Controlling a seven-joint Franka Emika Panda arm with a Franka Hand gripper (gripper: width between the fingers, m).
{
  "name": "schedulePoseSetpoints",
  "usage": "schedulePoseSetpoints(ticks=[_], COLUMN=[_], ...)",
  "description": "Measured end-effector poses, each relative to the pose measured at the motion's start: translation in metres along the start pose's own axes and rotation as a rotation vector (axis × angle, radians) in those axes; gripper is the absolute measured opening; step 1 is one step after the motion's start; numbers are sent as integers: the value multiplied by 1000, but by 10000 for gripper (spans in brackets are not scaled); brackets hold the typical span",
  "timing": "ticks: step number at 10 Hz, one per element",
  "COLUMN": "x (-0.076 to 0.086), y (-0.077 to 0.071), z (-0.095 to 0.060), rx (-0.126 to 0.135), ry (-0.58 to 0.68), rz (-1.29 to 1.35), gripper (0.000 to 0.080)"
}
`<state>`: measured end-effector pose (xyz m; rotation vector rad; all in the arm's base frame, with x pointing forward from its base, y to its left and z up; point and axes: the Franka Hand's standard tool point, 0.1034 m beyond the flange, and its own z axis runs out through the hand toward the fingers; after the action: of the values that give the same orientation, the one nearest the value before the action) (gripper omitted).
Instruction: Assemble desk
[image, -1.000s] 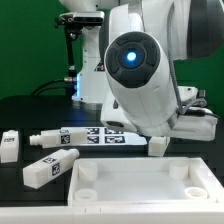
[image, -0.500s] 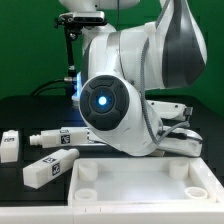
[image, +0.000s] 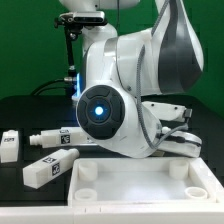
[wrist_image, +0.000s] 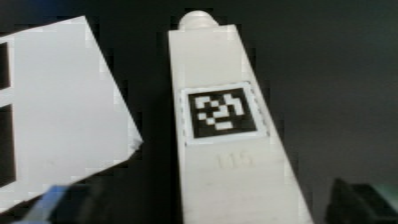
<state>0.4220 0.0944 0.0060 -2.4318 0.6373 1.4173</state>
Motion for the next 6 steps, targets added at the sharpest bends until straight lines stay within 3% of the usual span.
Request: schedulePoseSetpoints(ticks=[1,3,4,5,6], x=[0,0,-3,-18,-31], y=[0,0,-3,-3,-1], z=[0,0,-4,-14,-32], rx=[0,0,0,1,10], ry=[0,2,22,5,13], rz=[0,-1,-7,-17,-26], gripper=[513,284,284,284,284])
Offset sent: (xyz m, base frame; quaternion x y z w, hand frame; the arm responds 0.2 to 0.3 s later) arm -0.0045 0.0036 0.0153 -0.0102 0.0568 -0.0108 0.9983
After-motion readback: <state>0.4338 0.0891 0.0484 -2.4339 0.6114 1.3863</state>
